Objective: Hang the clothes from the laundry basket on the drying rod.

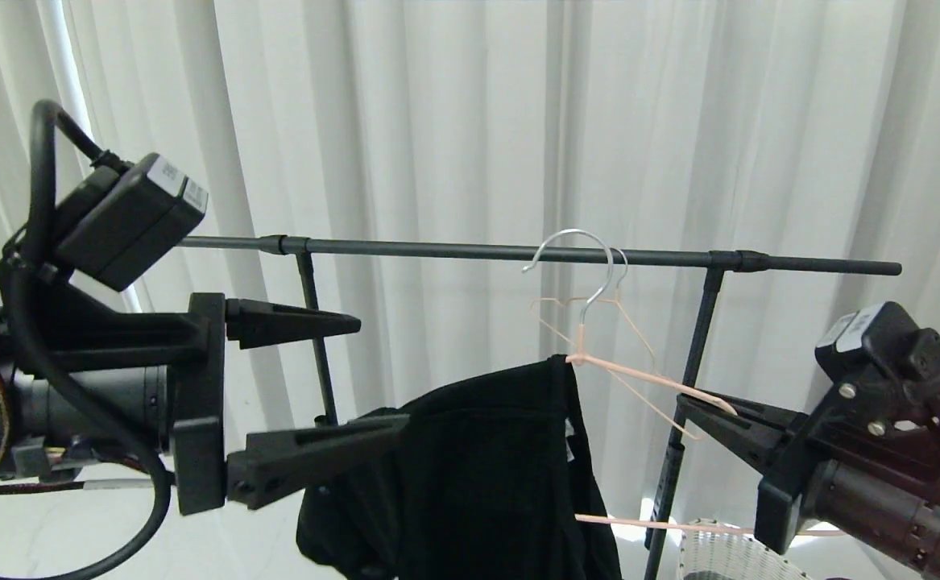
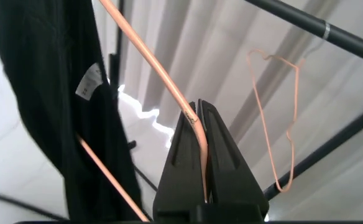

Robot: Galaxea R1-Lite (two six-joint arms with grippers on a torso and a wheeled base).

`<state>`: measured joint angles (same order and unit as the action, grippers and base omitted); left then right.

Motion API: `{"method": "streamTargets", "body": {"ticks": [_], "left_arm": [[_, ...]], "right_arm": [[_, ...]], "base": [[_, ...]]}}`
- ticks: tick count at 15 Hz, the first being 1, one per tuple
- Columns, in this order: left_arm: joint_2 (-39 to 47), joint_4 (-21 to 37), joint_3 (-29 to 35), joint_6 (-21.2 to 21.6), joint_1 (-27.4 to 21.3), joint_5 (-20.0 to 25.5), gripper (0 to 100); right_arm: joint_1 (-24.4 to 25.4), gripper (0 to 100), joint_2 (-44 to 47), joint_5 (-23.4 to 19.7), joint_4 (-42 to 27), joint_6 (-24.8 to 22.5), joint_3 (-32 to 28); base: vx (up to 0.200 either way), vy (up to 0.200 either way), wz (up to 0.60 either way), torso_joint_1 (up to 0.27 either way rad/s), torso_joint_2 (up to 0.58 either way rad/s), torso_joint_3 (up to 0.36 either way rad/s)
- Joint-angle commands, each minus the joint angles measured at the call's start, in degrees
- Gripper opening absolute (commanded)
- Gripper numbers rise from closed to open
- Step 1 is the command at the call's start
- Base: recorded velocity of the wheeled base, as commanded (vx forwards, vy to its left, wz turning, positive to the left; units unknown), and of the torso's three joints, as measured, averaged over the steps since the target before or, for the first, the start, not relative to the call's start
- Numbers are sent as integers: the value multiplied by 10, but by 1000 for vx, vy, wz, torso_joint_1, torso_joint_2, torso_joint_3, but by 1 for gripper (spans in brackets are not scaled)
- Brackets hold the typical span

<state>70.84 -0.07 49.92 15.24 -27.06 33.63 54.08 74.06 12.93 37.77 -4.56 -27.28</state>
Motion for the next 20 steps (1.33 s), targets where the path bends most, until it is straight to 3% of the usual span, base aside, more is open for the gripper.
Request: {"method": "streamTargets", "body": {"ticks": [1, 7, 16, 20], "left_arm": [[-6, 0, -28, 13, 0, 26, 100], [5, 0, -56, 16, -61, 44, 100], [26, -2, -43, 17, -62, 43, 100], [37, -3, -49, 70, -62, 43, 100]], "right_arm": [[17, 0, -27, -4, -1, -3, 14], [74, 0, -25, -1, -1, -12, 7], [119, 0, 14, -1, -1, -21, -59], [120, 0, 17, 0, -1, -21, -64]], "base": [[0, 0, 0, 0, 0, 0], [0, 0, 0, 0, 0, 0], [0, 0, 0, 0, 0, 0], [0, 0, 0, 0, 0, 0]]}}
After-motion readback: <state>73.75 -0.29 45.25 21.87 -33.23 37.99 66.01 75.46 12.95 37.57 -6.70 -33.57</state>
